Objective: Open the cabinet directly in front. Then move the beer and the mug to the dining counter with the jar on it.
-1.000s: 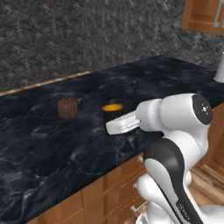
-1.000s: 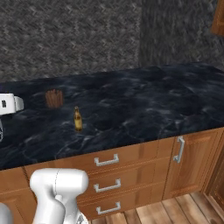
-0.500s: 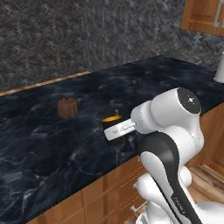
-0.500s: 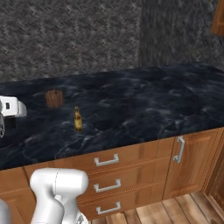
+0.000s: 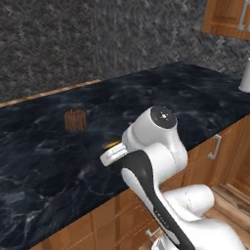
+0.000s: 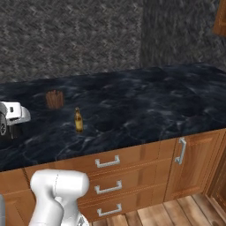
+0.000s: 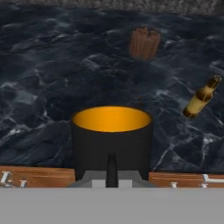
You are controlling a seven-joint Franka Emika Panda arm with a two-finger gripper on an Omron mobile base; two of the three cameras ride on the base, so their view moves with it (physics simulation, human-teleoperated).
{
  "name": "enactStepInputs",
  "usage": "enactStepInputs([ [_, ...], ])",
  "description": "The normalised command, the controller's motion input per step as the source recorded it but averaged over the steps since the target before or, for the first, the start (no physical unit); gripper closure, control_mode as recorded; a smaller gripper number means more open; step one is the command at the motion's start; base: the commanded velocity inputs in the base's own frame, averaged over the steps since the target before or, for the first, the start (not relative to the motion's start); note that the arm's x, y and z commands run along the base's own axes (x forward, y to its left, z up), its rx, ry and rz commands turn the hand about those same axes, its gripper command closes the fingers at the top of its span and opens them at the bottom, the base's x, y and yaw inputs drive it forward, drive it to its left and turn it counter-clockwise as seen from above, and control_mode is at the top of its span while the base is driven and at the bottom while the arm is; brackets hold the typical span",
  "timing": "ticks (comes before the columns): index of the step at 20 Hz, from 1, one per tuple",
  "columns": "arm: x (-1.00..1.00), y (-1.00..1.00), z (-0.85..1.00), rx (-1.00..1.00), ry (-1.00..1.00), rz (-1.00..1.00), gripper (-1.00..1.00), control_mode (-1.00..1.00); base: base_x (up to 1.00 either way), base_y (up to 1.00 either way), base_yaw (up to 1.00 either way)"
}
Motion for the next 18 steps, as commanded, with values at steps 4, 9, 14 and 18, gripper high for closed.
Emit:
enactStepInputs([
  [4,1.00,0.05,-0.22,0.00,0.05,-0.01,1.00,-1.00,0.00,0.00,0.00],
  [9,1.00,0.00,-0.21,0.00,0.00,-0.03,1.00,-1.00,0.00,0.00,0.00],
  [14,0.95,0.23,-0.55,0.00,-0.02,-0.03,1.00,-1.00,0.00,0.00,0.00],
  [18,0.50,0.29,-0.40,0.00,-0.13,-0.06,1.00,-1.00,0.00,0.00,0.00],
])
